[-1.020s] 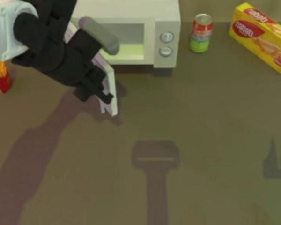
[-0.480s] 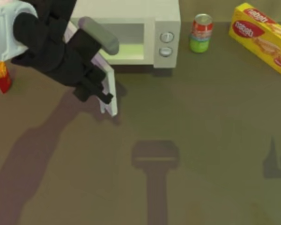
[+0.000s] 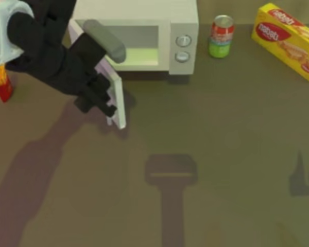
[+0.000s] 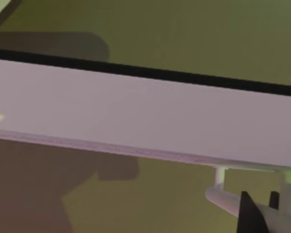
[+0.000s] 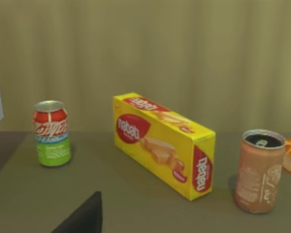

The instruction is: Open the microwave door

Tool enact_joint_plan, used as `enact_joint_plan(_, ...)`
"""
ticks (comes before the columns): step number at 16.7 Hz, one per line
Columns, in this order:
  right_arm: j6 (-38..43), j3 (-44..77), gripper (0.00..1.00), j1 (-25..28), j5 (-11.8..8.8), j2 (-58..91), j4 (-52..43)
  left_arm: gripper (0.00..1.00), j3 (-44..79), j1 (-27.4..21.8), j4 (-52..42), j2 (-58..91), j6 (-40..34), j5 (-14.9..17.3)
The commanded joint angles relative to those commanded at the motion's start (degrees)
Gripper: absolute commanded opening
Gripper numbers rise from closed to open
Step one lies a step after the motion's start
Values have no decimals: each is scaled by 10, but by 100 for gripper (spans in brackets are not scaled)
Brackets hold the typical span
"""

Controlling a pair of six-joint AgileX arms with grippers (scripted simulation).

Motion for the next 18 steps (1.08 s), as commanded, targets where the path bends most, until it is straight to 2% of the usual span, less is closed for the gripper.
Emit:
enact_joint_plan(4,0,0,100,0,0,0,0,0,-4,19,-12,-5,42,19)
enact_joint_plan(18,0,0,100,0,0,0,0,0,-4,20,-13,-5,44,20)
